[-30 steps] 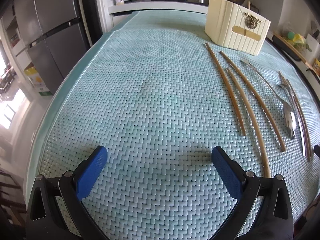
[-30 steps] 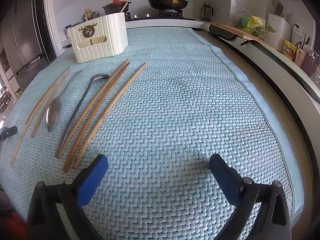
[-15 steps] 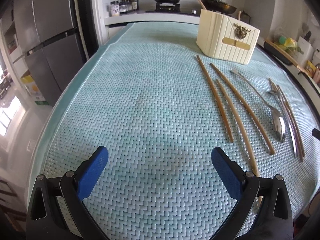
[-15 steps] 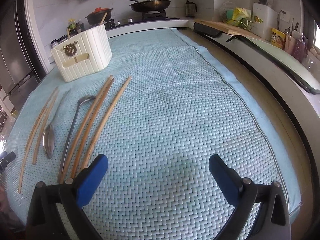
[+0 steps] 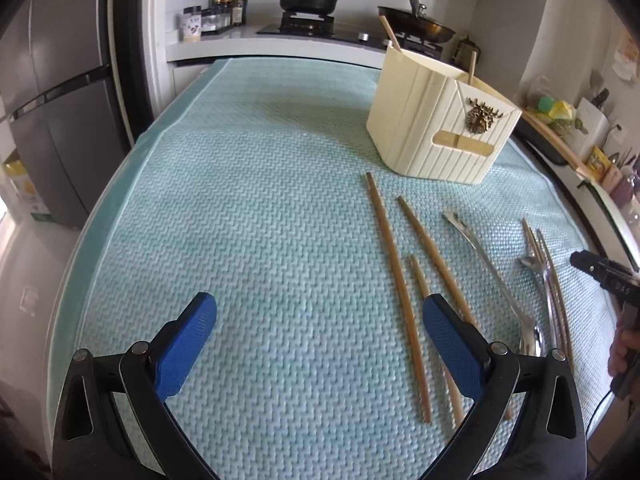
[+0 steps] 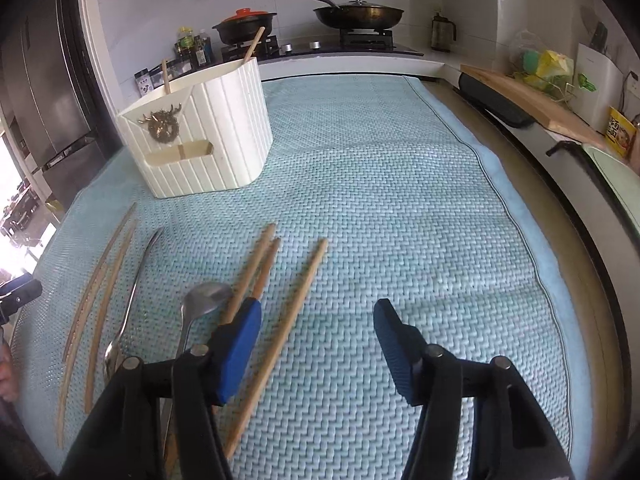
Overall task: Organize utensils
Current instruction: 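Move both open tools back down to the remaining chopsticks on the towel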
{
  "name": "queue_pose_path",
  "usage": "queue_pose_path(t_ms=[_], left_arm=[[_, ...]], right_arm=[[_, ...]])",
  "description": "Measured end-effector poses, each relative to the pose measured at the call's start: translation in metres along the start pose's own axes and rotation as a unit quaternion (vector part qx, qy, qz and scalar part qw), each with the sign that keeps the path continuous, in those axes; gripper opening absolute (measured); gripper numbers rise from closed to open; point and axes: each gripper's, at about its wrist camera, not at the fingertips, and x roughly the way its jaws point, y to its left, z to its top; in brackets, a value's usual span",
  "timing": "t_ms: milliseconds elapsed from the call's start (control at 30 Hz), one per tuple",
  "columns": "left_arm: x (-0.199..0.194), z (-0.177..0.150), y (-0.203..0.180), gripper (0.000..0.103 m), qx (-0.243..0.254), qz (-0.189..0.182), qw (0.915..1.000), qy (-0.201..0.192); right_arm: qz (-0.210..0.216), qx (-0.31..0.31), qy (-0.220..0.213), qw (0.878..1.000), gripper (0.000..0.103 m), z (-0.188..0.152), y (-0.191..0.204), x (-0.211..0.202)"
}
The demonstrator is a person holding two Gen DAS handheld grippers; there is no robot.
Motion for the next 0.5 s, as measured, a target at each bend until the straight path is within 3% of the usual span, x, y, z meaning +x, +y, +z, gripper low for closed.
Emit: queue_pose_path(t_ms=[200, 367, 433, 500], left_arm=[[0.049, 0.039, -0.023, 0.102, 0.035, 0.012, 0.9990, 0.025], [0.088, 0.054, -0.036, 0.099, 0.062, 0.038, 0.9958, 0.057], [0.098, 0.056, -0.039, 0.092, 0.073, 0.049, 0.9939, 0.067], [0.102, 0.059, -0.040, 0.093, 0.075, 0.045, 0.9939, 0.066]], right_arm=[[0.012, 0.016, 0.016, 1.000, 0.060, 0.012, 0.000, 0.015], [0.021, 0.019, 0.026, 0.999, 0.060, 0.015, -0.001, 0.019], [0.019, 0.032, 0.039, 0.999, 0.060, 0.017, -0.006, 0.023], [0.022, 0.041, 0.058, 0.997, 0.060, 0.022, -0.010, 0.031]])
